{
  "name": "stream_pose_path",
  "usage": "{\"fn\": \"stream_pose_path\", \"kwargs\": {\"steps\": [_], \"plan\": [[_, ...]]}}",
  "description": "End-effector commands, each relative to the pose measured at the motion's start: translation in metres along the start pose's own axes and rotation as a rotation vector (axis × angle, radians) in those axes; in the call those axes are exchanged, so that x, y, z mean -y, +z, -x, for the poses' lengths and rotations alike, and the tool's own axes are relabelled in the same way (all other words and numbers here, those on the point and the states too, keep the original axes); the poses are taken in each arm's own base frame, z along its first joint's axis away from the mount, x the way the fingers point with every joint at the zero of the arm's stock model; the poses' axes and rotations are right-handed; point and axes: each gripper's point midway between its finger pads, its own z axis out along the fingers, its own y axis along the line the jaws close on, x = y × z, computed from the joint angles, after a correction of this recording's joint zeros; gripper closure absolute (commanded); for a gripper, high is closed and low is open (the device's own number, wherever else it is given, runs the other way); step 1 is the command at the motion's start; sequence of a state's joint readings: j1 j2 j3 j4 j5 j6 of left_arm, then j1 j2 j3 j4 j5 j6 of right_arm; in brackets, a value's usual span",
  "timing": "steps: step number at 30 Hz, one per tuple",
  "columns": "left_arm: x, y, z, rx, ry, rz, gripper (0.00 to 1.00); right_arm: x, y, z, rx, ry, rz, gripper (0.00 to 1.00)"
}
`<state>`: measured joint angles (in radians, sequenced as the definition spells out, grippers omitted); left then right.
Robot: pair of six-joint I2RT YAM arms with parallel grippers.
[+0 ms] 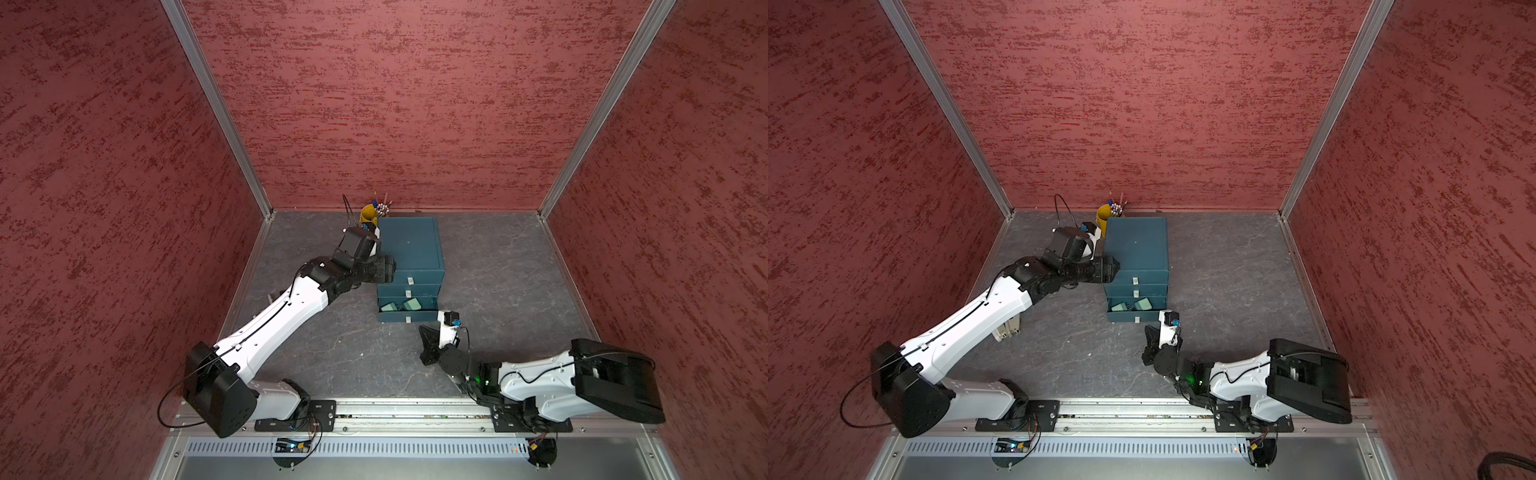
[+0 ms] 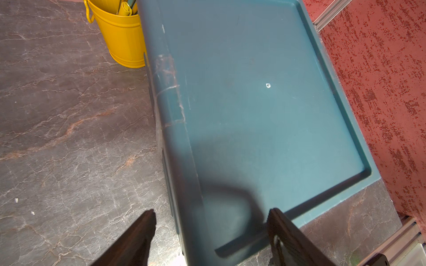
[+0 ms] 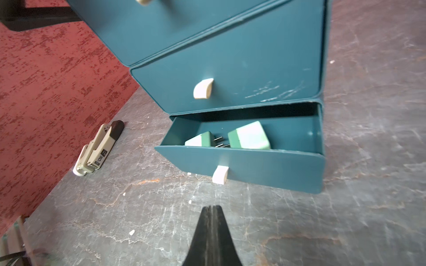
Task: Place the plugs into the drawer by color
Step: Close the drawer in the storage box.
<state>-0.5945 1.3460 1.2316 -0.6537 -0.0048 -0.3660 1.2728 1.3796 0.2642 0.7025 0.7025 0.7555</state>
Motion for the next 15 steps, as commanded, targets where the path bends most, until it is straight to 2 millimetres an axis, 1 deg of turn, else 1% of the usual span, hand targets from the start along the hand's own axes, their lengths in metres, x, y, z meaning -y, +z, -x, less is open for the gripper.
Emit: {"fn": "stream_pose_path", "kwargs": {"steps": [1, 6, 9, 10, 12, 13, 15], "plan": [[0.001, -0.007, 0.003, -0.004, 0.0, -0.001, 0.2, 0.011, -0.001, 0.007, 0.051, 0.064, -0.054, 1.0], [0.001, -0.008, 0.003, -0.004, -0.004, -0.004, 0.2, 0.015, 0.005, -0.001, 0.036, 0.07, -0.071, 1.0], [0.002, -0.008, 0.003, -0.005, -0.004, -0.005, 0.2, 0.015, 0.01, -0.001, 0.027, 0.072, -0.081, 1.0], [0.002, -0.007, 0.003, -0.007, -0.006, -0.004, 0.2, 0.019, 0.014, -0.006, 0.01, 0.055, -0.099, 1.0], [0.002, -0.006, 0.002, -0.011, -0.007, -0.006, 0.2, 0.019, 0.018, -0.006, 0.01, 0.047, -0.111, 1.0], [0.002, -0.005, 0.002, -0.015, -0.01, -0.005, 0.2, 0.02, 0.02, -0.006, 0.014, 0.045, -0.12, 0.98], [0.002, -0.005, 0.001, -0.018, -0.01, -0.006, 0.21, 0.022, 0.024, -0.007, 0.014, 0.044, -0.135, 0.9]]}}
